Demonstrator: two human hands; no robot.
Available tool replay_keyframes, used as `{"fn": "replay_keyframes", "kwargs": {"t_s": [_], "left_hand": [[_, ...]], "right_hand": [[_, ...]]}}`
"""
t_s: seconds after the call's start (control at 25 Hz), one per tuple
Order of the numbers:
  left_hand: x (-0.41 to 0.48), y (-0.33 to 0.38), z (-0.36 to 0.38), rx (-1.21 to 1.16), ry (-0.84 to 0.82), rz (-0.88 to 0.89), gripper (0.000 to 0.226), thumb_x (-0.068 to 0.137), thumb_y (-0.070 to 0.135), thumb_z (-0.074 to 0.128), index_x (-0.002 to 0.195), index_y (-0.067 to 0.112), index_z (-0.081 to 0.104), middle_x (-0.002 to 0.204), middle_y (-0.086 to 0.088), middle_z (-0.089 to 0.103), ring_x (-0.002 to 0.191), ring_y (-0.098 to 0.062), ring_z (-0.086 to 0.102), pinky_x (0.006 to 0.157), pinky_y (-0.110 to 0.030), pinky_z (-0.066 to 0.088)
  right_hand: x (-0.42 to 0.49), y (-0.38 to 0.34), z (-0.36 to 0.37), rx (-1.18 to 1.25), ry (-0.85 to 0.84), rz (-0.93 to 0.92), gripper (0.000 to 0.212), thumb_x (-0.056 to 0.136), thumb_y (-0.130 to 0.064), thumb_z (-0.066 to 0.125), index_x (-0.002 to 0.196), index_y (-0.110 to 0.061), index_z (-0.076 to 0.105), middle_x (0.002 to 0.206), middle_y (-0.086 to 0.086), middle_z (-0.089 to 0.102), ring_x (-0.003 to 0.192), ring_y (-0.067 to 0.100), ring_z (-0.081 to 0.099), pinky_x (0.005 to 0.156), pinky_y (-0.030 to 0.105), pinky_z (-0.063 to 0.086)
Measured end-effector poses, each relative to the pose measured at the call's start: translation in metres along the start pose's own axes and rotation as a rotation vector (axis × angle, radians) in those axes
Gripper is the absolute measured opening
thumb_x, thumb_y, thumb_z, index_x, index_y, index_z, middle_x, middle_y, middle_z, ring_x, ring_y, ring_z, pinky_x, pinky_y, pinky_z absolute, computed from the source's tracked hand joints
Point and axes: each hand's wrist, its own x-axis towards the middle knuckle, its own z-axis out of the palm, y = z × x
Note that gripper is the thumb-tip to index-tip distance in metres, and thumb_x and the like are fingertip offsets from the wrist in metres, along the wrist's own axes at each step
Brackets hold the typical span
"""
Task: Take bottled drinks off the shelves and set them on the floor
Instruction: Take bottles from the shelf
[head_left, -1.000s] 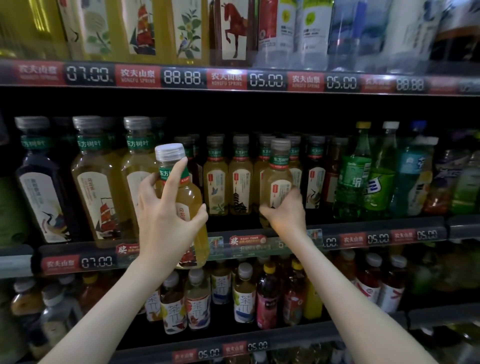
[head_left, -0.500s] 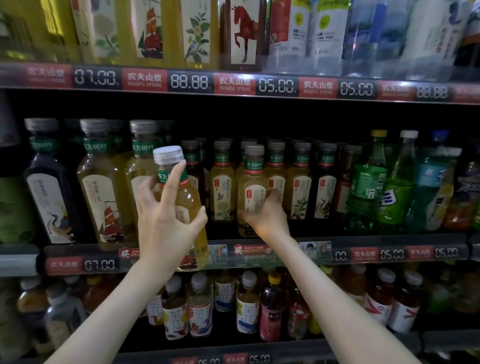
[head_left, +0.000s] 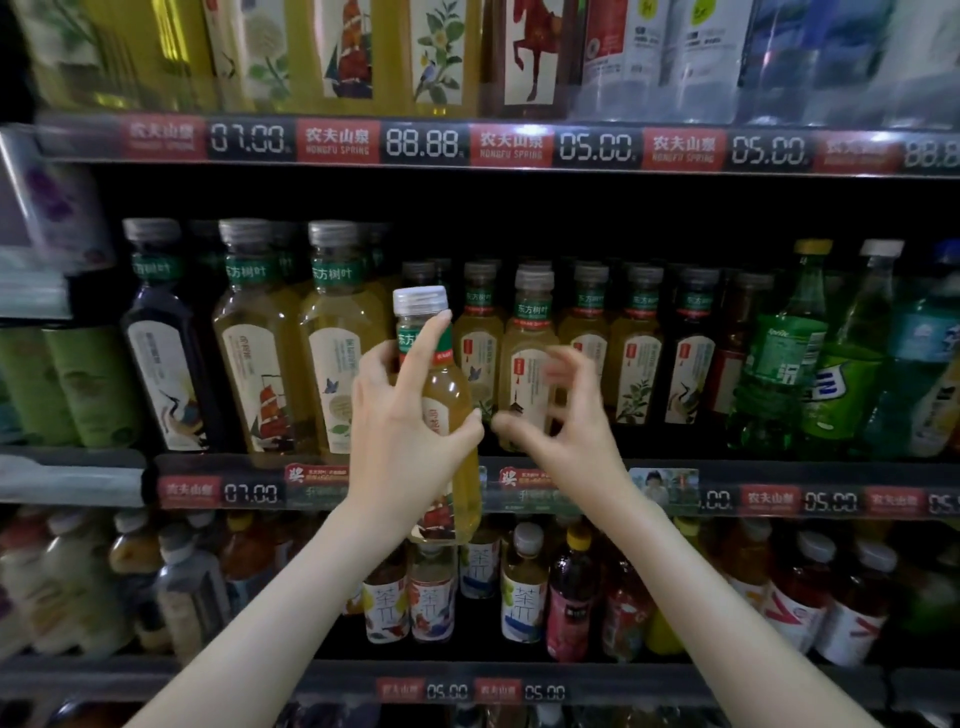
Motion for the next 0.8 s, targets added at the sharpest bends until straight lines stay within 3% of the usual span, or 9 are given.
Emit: {"fn": "replay_keyframes", "kwargs": {"t_s": [0.12, 0.2, 0.28, 0.36, 0.44, 0.52, 0.6, 0.68, 0.8], "left_hand": [[0.005, 0.025, 0.015, -0.098, -0.042, 0.017, 0.085, 0.077, 0.032, 0.071, 0.141, 0.055, 0.019, 0.138, -0.010, 0.034, 0.122, -0.030, 0.041, 0.100, -0.040, 0.041], [0.009, 0.045, 0.033, -0.105, -0.062, 0.029, 0.086, 0.078, 0.034, 0.071, 0.140, 0.056, 0.016, 0.139, -0.009, 0.034, 0.121, -0.030, 0.043, 0.100, -0.041, 0.043], [0.010, 0.061, 0.051, -0.097, -0.086, 0.088, 0.092, 0.080, 0.035, 0.070, 0.143, 0.055, 0.006, 0.143, -0.009, 0.032, 0.125, -0.025, 0.041, 0.103, -0.036, 0.040], [0.011, 0.068, 0.065, -0.189, -0.165, 0.169, 0.094, 0.085, 0.037, 0.066, 0.143, 0.054, -0.006, 0.153, -0.009, 0.022, 0.139, -0.007, 0.025, 0.109, -0.024, 0.032], [0.014, 0.057, 0.073, -0.219, -0.174, 0.211, 0.087, 0.089, 0.044, 0.057, 0.144, 0.049, -0.009, 0.158, -0.007, 0.012, 0.142, 0.004, 0.006, 0.109, -0.019, 0.023], [0.018, 0.038, 0.079, -0.111, -0.103, 0.137, 0.083, 0.089, 0.050, 0.052, 0.147, 0.043, -0.006, 0.155, -0.012, 0.019, 0.143, -0.020, 0.019, 0.106, -0.034, 0.031], [0.024, 0.025, 0.088, 0.014, -0.131, -0.074, 0.087, 0.087, 0.051, 0.055, 0.149, 0.040, -0.006, 0.150, -0.019, 0.023, 0.134, -0.035, 0.032, 0.101, -0.042, 0.038], [0.030, 0.020, 0.098, 0.084, -0.238, -0.219, 0.093, 0.087, 0.046, 0.060, 0.150, 0.031, -0.006, 0.146, -0.022, 0.030, 0.125, -0.040, 0.042, 0.096, -0.042, 0.043], [0.036, 0.016, 0.108, 0.141, -0.287, -0.221, 0.089, 0.091, 0.035, 0.061, 0.151, 0.025, -0.004, 0.138, -0.022, 0.041, 0.112, -0.038, 0.054, 0.085, -0.039, 0.047]], "right_hand": [[-0.030, -0.013, -0.011, 0.103, -0.365, 0.034, 0.098, 0.068, -0.038, 0.084, 0.137, -0.042, 0.013, 0.129, -0.024, 0.041, 0.116, -0.009, 0.046, 0.099, 0.019, 0.043], [-0.032, -0.009, -0.015, 0.143, -0.277, 0.074, 0.103, 0.070, -0.031, 0.084, 0.140, -0.039, 0.009, 0.133, -0.011, 0.047, 0.115, -0.001, 0.053, 0.095, 0.021, 0.048], [-0.030, -0.003, -0.026, 0.155, -0.160, 0.093, 0.099, 0.074, -0.027, 0.082, 0.143, -0.031, 0.010, 0.124, -0.014, 0.052, 0.106, -0.008, 0.056, 0.085, 0.012, 0.049], [-0.029, 0.006, -0.045, 0.148, -0.075, 0.122, 0.088, 0.076, -0.027, 0.080, 0.139, -0.030, 0.019, 0.111, -0.026, 0.050, 0.094, -0.023, 0.051, 0.074, 0.002, 0.044], [-0.026, 0.019, -0.069, 0.141, 0.005, 0.181, 0.077, 0.077, -0.028, 0.079, 0.132, -0.033, 0.026, 0.106, -0.029, 0.049, 0.095, -0.022, 0.052, 0.068, -0.001, 0.042], [-0.021, 0.035, -0.090, 0.137, 0.077, 0.232, 0.080, 0.077, -0.023, 0.078, 0.137, -0.027, 0.026, 0.109, -0.021, 0.053, 0.099, -0.007, 0.056, 0.070, 0.006, 0.046], [-0.010, 0.049, -0.107, 0.149, 0.145, 0.255, 0.081, 0.078, -0.017, 0.078, 0.138, -0.023, 0.023, 0.115, -0.011, 0.054, 0.104, 0.004, 0.056, 0.083, 0.018, 0.049], [0.000, 0.060, -0.117, 0.177, 0.183, 0.259, 0.079, 0.079, -0.013, 0.077, 0.135, -0.022, 0.023, 0.114, -0.010, 0.052, 0.111, 0.010, 0.053, 0.094, 0.032, 0.048], [0.010, 0.072, -0.121, 0.227, 0.178, 0.294, 0.081, 0.077, -0.013, 0.078, 0.137, -0.021, 0.024, 0.117, -0.009, 0.053, 0.116, 0.013, 0.051, 0.100, 0.039, 0.046]]}}
